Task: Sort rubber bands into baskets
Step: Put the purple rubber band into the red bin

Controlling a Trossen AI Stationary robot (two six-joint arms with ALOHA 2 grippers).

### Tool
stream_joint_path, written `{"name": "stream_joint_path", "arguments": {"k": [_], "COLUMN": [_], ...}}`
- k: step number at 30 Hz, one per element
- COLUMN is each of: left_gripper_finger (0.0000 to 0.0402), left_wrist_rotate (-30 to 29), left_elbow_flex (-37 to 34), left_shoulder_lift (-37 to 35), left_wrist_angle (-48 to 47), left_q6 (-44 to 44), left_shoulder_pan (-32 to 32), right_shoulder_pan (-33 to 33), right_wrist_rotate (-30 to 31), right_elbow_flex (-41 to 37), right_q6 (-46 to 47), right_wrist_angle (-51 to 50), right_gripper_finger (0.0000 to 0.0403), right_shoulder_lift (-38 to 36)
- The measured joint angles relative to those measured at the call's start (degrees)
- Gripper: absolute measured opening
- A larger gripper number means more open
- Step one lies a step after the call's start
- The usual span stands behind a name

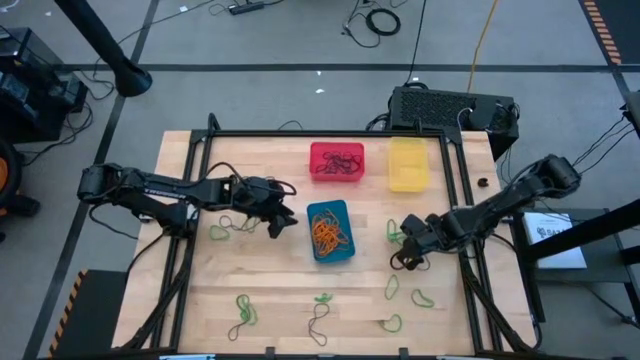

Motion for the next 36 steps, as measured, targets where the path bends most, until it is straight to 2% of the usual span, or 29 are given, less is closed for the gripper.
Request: {"name": "stream_joint_path", "arguments": {"k": [4, 11, 14, 18, 22, 26, 36], "left_gripper_finger": [0.0191, 0.0191, 0.0191, 0.0191, 0.0191, 0.0191, 0.0191], "left_wrist_rotate": [-0.93, -1.93, -1.99, -2.07, -2.05, -2.03, -3.63], "left_elbow_flex": [0.00, 0.00, 0.00, 0.00, 0.00, 0.00, 0.00], "left_shoulder_lift": [0.00, 0.00, 0.00, 0.00, 0.00, 0.00, 0.00], "left_wrist_angle": [0.01, -0.07, -0.08, -0.07, -0.34, -0.70, -0.46], "left_q6": [-0.36, -1.61, -3.12, -4.48, -4.52, -4.48, -2.45], "left_shoulder_pan": [0.04, 0.04, 0.04, 0.00, -0.41, -0.96, 0.25], "right_shoulder_pan": [1.83, 4.36, 6.08, 8.20, 8.72, 7.82, 3.31], "right_wrist_rotate": [1.23, 2.72, 4.37, 4.50, 3.52, -0.65, -0.61], "right_elbow_flex": [-1.04, -5.89, -6.65, -6.90, -6.79, -2.79, 15.56], "right_q6": [-1.37, 2.42, 3.32, 3.07, 3.38, 2.38, -8.51], "right_wrist_angle": [2.75, 9.48, 11.06, 11.49, 11.11, 4.60, -11.32], "right_gripper_finger": [0.0116, 0.0110, 0.0082, 0.0013, 0.0004, 0.0001, 0.0000], "right_shoulder_lift": [0.00, 2.29, 3.12, 2.89, 2.33, 0.32, -3.09]}}
